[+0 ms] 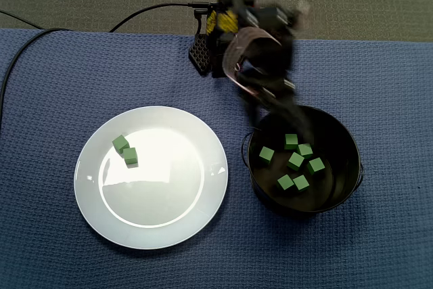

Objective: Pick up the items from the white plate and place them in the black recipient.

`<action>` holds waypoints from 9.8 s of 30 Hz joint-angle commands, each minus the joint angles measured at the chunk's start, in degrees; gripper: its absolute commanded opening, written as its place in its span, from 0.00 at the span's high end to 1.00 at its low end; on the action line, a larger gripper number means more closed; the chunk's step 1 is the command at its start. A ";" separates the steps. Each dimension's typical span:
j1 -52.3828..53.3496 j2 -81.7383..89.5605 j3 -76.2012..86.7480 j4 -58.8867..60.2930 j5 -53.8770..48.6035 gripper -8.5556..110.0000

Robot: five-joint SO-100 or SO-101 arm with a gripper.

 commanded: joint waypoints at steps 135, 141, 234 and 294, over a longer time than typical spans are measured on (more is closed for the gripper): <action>31.73 17.93 12.04 -8.00 12.22 0.60; 45.18 17.14 39.20 -23.38 -0.53 0.62; -16.96 22.32 25.84 -21.53 4.39 0.93; 8.88 97.82 141.06 -19.60 -69.79 0.93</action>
